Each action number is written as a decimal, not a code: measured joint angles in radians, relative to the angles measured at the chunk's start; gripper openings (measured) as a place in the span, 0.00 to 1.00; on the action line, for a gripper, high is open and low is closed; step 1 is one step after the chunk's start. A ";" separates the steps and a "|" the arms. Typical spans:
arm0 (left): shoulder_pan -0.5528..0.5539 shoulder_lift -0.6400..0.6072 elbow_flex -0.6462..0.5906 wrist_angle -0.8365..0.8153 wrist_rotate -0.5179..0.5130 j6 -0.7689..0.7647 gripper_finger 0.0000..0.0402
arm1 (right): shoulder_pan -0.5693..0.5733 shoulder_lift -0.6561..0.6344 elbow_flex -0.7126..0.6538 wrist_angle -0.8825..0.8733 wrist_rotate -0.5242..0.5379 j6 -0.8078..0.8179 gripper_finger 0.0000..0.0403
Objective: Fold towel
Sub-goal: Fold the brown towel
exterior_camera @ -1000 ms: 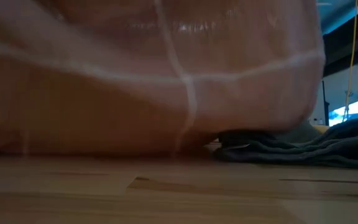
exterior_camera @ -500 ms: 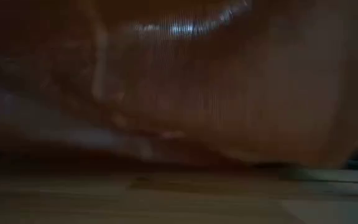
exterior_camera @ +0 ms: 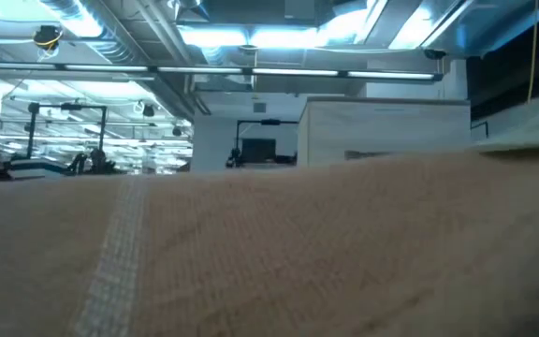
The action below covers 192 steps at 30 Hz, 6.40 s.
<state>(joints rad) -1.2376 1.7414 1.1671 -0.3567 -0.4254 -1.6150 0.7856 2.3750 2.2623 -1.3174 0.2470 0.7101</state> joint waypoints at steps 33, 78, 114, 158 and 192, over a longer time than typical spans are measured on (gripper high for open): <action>0.637 -0.148 -0.167 -0.780 -0.259 0.573 0.30 | -0.678 -0.113 -0.288 0.103 0.115 -0.822 0.55; 1.033 -0.150 -0.628 -0.629 -0.175 0.425 0.22 | -1.160 -0.077 -0.384 0.637 -0.125 -1.132 0.55; 1.005 -0.192 -0.534 -0.784 -0.182 0.479 0.22 | -1.070 -0.196 -0.322 0.245 -0.103 -1.081 0.55; 1.875 -0.061 -0.383 0.473 0.557 1.413 0.46 | -0.547 -0.493 -1.067 1.203 0.034 -0.544 0.55; 1.293 -0.150 -0.297 -0.088 0.322 1.515 0.05 | -0.501 -0.406 -1.066 1.343 0.299 -0.479 0.55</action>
<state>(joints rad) 0.0556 1.5913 0.8703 -0.4443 -0.1033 -0.1002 0.2848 1.9686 1.1961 0.0255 0.5458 0.2306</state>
